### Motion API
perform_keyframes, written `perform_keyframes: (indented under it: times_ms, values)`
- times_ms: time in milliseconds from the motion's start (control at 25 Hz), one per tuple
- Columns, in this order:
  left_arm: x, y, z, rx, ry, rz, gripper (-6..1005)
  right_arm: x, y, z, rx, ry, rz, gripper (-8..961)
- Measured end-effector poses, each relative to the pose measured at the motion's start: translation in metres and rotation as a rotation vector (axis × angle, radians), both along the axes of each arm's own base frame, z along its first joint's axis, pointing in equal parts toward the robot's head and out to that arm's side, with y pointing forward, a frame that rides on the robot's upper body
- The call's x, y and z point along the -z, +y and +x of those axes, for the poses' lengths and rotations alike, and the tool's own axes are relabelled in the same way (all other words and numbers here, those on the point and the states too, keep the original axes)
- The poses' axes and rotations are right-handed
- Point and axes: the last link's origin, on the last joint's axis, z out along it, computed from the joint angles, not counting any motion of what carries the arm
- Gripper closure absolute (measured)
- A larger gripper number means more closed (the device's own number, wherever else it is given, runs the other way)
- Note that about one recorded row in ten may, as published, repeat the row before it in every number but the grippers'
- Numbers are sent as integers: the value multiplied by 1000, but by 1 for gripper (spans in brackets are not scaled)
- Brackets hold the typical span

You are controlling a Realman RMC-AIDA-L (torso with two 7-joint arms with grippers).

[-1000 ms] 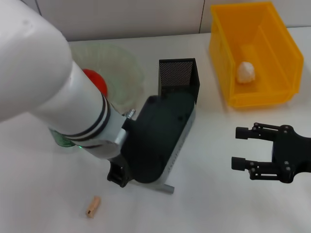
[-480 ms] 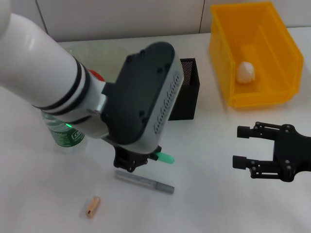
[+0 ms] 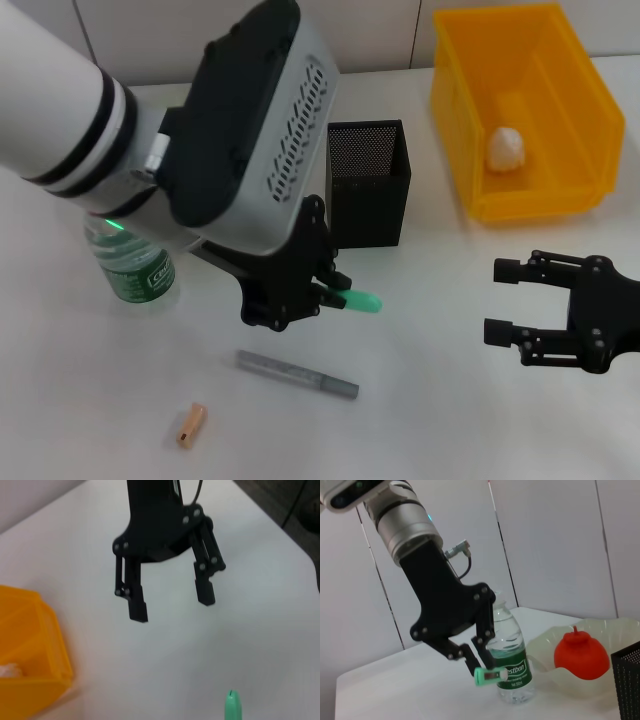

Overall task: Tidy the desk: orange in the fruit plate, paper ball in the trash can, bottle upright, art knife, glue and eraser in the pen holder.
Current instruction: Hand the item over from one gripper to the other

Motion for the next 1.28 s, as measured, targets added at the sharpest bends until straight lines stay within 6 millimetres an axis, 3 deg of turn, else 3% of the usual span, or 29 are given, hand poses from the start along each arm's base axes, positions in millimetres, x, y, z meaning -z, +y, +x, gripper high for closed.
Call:
perform_keyframes:
  times_ms: [440,1280]
  values:
    - [-24,11,-4,-75,-169,-51,912,0,1,-1,-5,0,-1,180]
    - [-50,34,-18,-229,-466,-189,912,0,-1,-1,-5,6,-6,180]
